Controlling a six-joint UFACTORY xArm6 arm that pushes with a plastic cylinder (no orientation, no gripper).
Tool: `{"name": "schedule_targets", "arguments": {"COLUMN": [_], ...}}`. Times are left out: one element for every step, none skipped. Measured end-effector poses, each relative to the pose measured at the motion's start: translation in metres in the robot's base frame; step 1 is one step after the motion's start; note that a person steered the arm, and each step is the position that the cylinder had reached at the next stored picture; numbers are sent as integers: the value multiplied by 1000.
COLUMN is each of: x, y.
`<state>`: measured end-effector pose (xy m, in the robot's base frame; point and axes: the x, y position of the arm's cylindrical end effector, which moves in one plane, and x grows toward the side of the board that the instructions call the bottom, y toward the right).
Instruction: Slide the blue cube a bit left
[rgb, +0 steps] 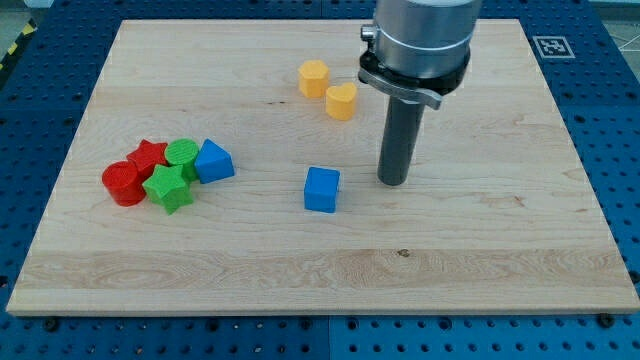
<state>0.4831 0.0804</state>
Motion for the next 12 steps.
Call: {"name": "schedule_targets", "arguments": {"x": [3, 3, 7, 24, 27, 18, 18, 18, 17, 15, 13, 13], "y": [1, 1, -4, -12, -38, -63, -85, -106, -126, -143, -150, -162]}}
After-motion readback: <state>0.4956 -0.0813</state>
